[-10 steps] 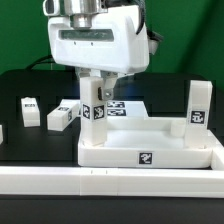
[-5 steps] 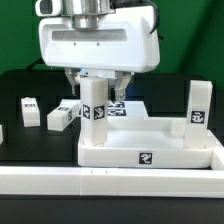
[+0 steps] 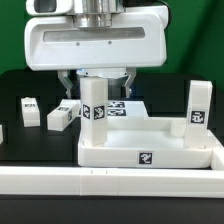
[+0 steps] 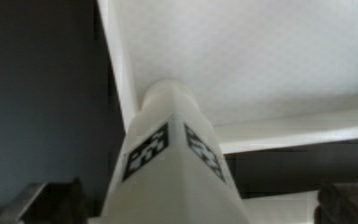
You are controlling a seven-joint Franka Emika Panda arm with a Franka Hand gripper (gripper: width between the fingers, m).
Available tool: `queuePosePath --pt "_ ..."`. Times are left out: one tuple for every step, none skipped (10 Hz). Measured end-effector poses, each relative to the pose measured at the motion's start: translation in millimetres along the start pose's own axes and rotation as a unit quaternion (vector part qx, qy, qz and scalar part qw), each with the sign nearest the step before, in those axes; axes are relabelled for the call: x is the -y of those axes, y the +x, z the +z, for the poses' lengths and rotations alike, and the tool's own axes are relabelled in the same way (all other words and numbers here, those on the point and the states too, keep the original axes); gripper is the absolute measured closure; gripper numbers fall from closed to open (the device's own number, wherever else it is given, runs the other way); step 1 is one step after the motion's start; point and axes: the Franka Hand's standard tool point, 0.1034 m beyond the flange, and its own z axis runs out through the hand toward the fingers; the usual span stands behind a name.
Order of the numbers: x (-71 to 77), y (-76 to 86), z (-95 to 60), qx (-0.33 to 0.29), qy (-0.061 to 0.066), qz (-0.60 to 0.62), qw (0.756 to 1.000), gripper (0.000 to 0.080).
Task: Assemble desk
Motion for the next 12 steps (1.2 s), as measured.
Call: queuePosePath --pt "-0.9 0.4 0.4 0.000 0.000 -0.025 1.000 0.0151" --pt "-2.7 0.2 0.6 0.000 -0.001 -0.077 0.997 0.0151" --pt "-3.4 0.3 0.5 0.001 -0.002 -0.111 0.994 0.0151" --pt "-2.7 0.3 0.5 0.002 -0.006 -0.132 0.991 0.0151" --pt "-2.7 0.4 0.5 0.005 -0.013 -0.193 0.981 0.0151" --pt "-3.2 0.9 0.3 0.004 -0.015 -0.225 0.974 0.0151" --pt "-3.7 0.6 0.5 0.005 -0.015 -0.241 0.970 0.0151" --pt "-3.9 0.5 0.5 0.005 -0.015 -0.247 0.969 0.0274" --pt "-3.9 0.5 0.5 0.005 -0.015 -0.246 0.969 0.0415" --pt "-4.2 0.5 0.5 0.005 -0.015 -0.246 0.969 0.0512" --pt "-4.3 0.5 0.6 0.005 -0.015 -0.246 0.969 0.0512" --pt "-4.3 0.5 0.6 0.005 -0.015 -0.243 0.970 0.0511"
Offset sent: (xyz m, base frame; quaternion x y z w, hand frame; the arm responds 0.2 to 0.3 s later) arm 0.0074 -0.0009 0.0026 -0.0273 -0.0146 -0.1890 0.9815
